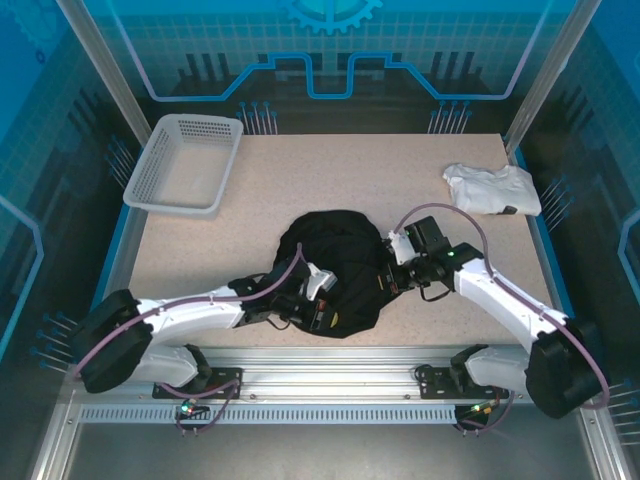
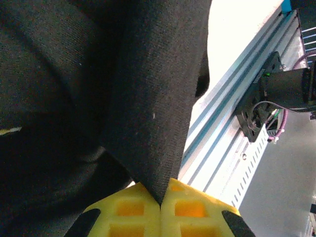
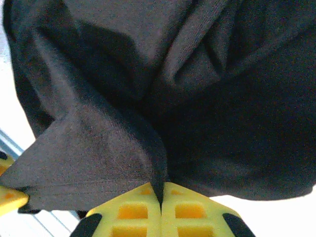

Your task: Fold the inside-out t-shirt

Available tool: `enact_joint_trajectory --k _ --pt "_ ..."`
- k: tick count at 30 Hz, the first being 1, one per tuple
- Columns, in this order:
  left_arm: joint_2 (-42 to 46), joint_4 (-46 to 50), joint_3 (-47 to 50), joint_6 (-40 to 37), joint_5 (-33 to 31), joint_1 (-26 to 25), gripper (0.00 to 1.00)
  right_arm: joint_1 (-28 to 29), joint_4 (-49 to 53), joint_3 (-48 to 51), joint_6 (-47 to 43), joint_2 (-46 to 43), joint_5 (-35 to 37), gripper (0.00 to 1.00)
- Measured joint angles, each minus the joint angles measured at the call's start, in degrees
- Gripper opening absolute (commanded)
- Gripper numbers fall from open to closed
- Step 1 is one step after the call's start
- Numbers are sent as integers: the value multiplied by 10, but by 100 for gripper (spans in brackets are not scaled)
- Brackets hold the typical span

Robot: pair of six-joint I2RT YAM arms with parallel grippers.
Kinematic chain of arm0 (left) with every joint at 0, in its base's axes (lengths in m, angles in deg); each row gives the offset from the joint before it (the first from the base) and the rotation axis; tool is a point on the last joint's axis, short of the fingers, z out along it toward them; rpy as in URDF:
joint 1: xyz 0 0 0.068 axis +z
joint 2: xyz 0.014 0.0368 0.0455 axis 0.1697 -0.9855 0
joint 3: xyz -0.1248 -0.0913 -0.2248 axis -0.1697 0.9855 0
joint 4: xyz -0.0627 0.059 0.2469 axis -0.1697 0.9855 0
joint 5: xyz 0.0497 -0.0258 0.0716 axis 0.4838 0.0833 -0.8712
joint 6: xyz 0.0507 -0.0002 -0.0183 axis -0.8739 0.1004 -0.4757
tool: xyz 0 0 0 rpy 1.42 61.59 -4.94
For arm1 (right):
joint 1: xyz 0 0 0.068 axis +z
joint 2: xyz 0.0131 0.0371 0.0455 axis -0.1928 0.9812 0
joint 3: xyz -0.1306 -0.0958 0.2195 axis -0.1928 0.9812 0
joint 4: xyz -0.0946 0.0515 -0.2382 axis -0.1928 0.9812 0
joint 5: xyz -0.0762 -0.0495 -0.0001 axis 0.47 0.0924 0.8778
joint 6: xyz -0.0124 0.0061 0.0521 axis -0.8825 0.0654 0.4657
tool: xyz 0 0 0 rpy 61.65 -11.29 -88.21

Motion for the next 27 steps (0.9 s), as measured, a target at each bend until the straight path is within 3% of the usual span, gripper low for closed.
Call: enact_joint_trajectory --k 5,8,14,20,23,27 --pt "46 33 21 -3 8 9 5 0 35 17 21 -48 -1 4" --pt "42 40 28 -4 18 11 12 1 39 33 43 -53 0 8" --pt "-19 59 28 -7 45 11 28 7 37 52 77 -41 45 28" --pt "-15 78 28 -14 52 19 44 20 33 50 74 -56 95 46" --pt "19 84 28 -16 33 47 49 23 10 40 62 -57 97 51" --pt "83 80 28 -3 -24 129 63 26 -47 0 49 -23 95 57"
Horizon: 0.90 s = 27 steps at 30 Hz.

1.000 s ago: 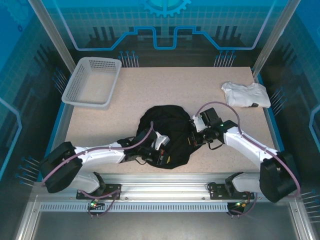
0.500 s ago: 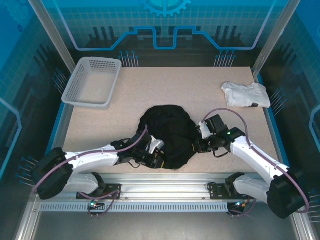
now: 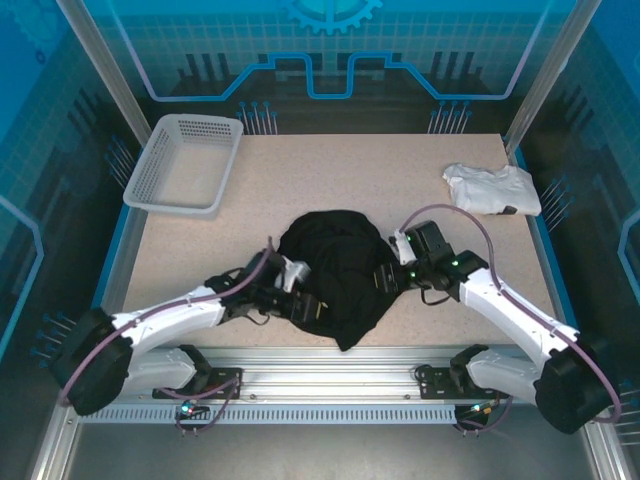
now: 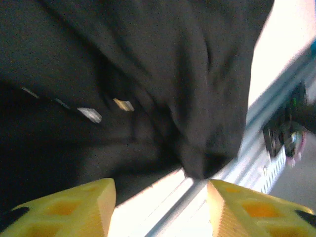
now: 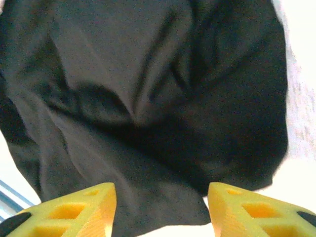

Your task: Fold the inside-out t-shirt

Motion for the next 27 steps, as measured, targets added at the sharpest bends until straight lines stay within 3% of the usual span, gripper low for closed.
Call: enact_joint_trajectory --k 6,12,13,15,18,20,24,27 --pt "2 -28 -1 29 -92 135 70 -21 -89 -90 -4 130 -1 66" --pt "-115 -58 -22 30 -111 173 69 -49 -142 -155 3 274 -39 63" --pt "-139 -63 -33 29 -105 173 66 -49 -149 -159 7 290 -50 59" --pt "-198 -86 -62 31 -82 173 52 -49 -160 -169 14 322 -73 41" --pt "-257 -129 -88 43 -47 173 24 -49 -173 -179 18 340 -92 13" --pt "-270 -144 -97 44 -32 174 4 -51 -178 -190 19 340 -100 3" --pt "-261 -158 -137 44 -14 180 0 -74 -183 -245 4 329 -124 0" --pt "-186 -176 -153 41 -14 187 0 -99 -183 -271 -17 271 -124 0"
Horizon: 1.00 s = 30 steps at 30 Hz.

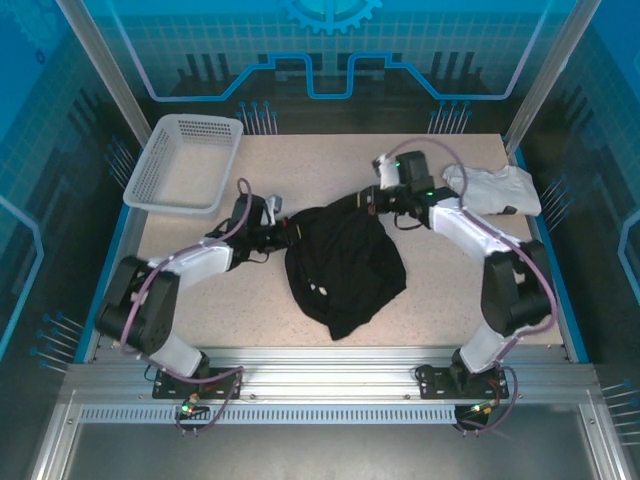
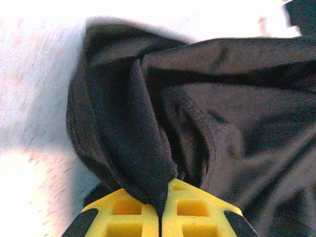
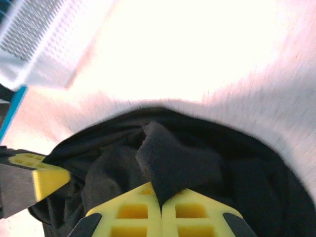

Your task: Fold the inside-out t-shirt

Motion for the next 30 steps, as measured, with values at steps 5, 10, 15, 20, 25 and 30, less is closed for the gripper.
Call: enact_joint_trajectory --k 5,10,15,20,25,30 --pt "201 -74 6 -19 0 2 1 -8 -20 20 -51 -201 15 3" --pt "327 -141 75 -43 -3 2 5 -2 -74 157 -86 -397 49 21" --pt "295 -125 169 -47 -14 2 5 11 -81 348 -80 -442 95 46" --pt "270 -91 205 -55 -16 2 7 64 -55 413 -75 -419 124 59" --pt "270 -93 205 -68 -16 2 9 124 -82 367 -83 -328 145 65" --pt "271 -91 205 -74 -16 2 10 176 -106 292 -114 -198 150 72"
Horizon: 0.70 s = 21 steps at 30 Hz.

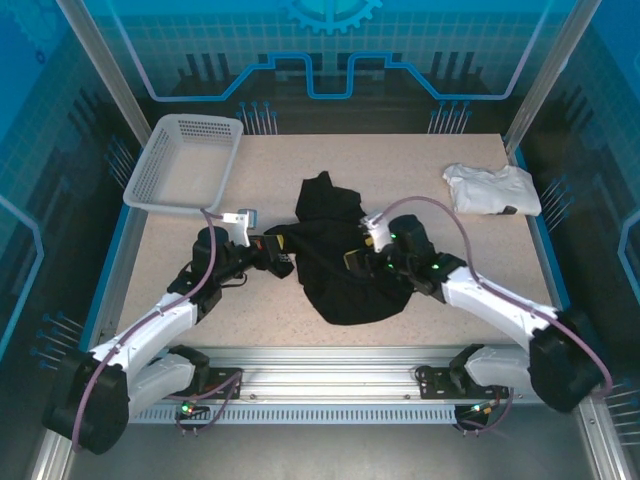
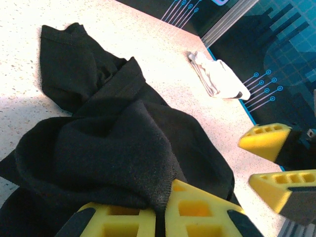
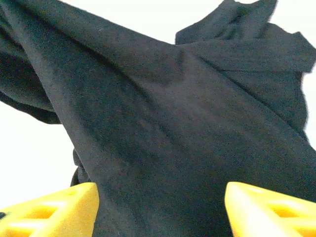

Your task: Fold the inside-out t-shirt

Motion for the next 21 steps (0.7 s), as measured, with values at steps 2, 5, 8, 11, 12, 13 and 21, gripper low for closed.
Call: enact_joint_trajectory --k 2,5,8,11,12,13,21 --pt "4 5 0 0 0 0 10 26 -10 -32 -17 55 -6 73" --pt "15 10 0 0 0 0 10 62 -26 -70 -36 127 -10 71" --pt "26 16 0 0 0 0 10 78 -35 -101 -44 188 -10 35" --pt "35 30 -2 0 0 0 10 76 -26 -114 -52 204 5 9" --pt "38 38 -4 0 0 0 9 73 -21 -116 -55 198 7 6" --pt "42 45 -7 0 0 0 8 70 -11 -117 -57 185 8 2" --pt "86 76 -96 2 30 0 6 21 85 -153 -85 -73 2 0"
